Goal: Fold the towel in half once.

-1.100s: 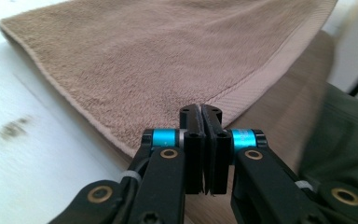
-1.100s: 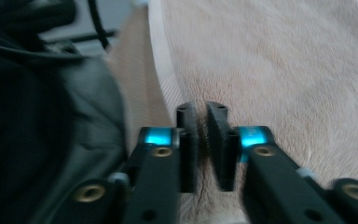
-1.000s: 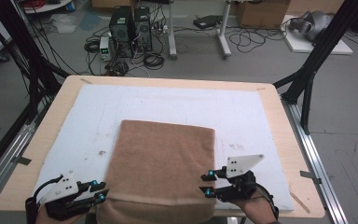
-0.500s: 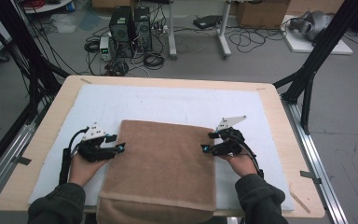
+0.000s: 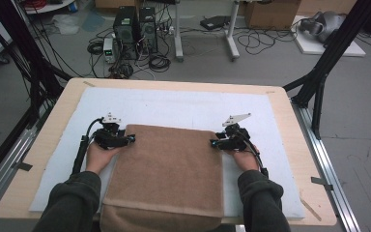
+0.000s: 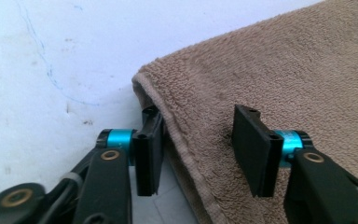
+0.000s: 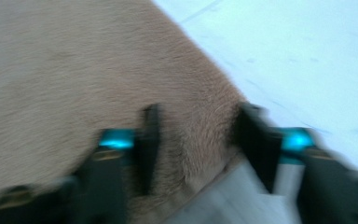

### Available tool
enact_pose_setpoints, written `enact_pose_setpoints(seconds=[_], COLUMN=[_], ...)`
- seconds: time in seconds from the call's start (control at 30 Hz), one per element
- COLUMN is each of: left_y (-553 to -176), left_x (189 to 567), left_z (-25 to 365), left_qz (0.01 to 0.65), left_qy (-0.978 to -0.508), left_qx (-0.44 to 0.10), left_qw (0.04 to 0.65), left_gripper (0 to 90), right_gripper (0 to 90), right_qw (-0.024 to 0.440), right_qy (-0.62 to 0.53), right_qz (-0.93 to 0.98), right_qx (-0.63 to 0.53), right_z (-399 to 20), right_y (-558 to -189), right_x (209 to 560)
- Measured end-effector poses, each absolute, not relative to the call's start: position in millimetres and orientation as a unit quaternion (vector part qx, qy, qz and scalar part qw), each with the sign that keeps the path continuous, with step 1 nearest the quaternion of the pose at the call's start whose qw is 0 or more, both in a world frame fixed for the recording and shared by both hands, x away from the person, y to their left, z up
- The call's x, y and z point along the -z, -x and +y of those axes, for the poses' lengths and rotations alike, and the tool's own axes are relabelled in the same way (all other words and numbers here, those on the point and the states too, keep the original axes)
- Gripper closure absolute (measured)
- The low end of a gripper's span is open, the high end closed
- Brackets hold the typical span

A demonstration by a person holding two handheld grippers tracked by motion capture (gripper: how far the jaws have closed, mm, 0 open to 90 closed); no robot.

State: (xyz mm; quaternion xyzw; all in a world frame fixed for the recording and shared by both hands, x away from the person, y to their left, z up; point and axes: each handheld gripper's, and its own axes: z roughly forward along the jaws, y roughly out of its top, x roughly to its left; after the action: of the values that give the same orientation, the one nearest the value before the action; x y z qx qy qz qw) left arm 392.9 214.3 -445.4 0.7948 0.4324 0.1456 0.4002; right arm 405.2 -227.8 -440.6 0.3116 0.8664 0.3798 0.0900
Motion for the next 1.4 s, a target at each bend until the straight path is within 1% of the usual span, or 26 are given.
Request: enact_pose_setpoints(seconds=[0.03,0.07,0.13,0.23,0.33,0.53,0.6,0.63,0.67,0.7,0.73,0.8,0.87,0.9,1.0,1.13,1.17,1.23,1.4], left_y=[-392.2,-391.4,-391.1,-392.4,-400.6,-425.7,-432.3,-436.1,-439.4,-441.0,-442.1,-440.1,-435.1,-432.0,-421.0,-401.9,-397.6,-385.6,-353.1], left_x=[444.8,443.4,438.9,424.0,396.8,324.9,308.6,305.9,306.3,309.2,313.5,324.6,336.0,341.8,355.9,370.7,373.5,378.8,392.2], left_z=[212.3,210.7,208.9,213.1,214.3,220.8,220.5,220.7,220.7,222.1,224.7,229.1,232.5,234.2,240.0,243.0,242.4,240.0,235.7], left_qz=[0.430,0.421,0.412,0.418,0.418,0.404,0.400,0.402,0.412,0.419,0.426,0.430,0.427,0.428,0.427,0.420,0.416,0.400,0.376], left_qy=[-0.795,-0.799,-0.802,-0.784,-0.771,-0.749,-0.743,-0.743,-0.744,-0.743,-0.744,-0.748,-0.754,-0.756,-0.758,-0.763,-0.770,-0.781,-0.790], left_qx=[-0.155,-0.170,-0.194,-0.217,-0.245,-0.274,-0.281,-0.280,-0.283,-0.284,-0.273,-0.265,-0.261,-0.256,-0.239,-0.216,-0.204,-0.210,-0.210], left_qw=[0.398,0.394,0.386,0.404,0.414,0.447,0.458,0.456,0.444,0.438,0.436,0.430,0.425,0.424,0.432,0.441,0.439,0.432,0.437], left_gripper=[76.4,81.5,84.0,84.6,84.8,84.7,84.6,83.6,79.0,70.4,65.5,58.3,58.1,57.3,52.8,47.2,45.2,44.8,44.2], right_gripper=[77.3,79.4,81.1,81.6,82.0,82.0,81.9,80.4,73.4,60.5,55.0,49.3,48.1,45.6,44.3,41.9,39.7,40.8,41.8], right_qw=[0.084,0.086,0.086,0.103,0.130,0.192,0.208,0.210,0.212,0.212,0.207,0.183,0.177,0.169,0.147,0.142,0.134,0.130,0.121], right_qy=[-0.305,-0.301,-0.300,-0.291,-0.280,-0.269,-0.265,-0.271,-0.275,-0.291,-0.305,-0.316,-0.311,-0.311,-0.318,-0.305,-0.308,-0.301,-0.286], right_qz=[0.869,0.872,0.874,0.871,0.867,0.848,0.844,0.842,0.839,0.836,0.834,0.839,0.846,0.850,0.854,0.858,0.864,0.859,0.859], right_qx=[-0.381,-0.376,-0.373,-0.383,-0.391,-0.415,-0.417,-0.416,-0.418,-0.415,-0.411,-0.403,-0.396,-0.391,-0.384,-0.387,-0.376,-0.394,-0.407], right_z=[-225.7,-223.6,-221.3,-219.6,-214.5,-213.3,-213.2,-212.9,-213.1,-212.8,-212.7,-212.4,-211.2,-211.1,-211.7,-213.5,-212.8,-213.3,-213.6], right_y=[-405.8,-406.5,-409.4,-414.2,-422.5,-446.5,-454.8,-459.4,-464.9,-470.1,-473.7,-477.1,-472.4,-469.8,-458.2,-437.2,-432.7,-420.5,-387.0], right_x=[440.2,439.3,435.7,421.5,396.5,327.7,304.9,297.3,294.1,294.5,297.7,308.8,321.9,328.1,344.0,356.5,357.2,360.3,371.8])
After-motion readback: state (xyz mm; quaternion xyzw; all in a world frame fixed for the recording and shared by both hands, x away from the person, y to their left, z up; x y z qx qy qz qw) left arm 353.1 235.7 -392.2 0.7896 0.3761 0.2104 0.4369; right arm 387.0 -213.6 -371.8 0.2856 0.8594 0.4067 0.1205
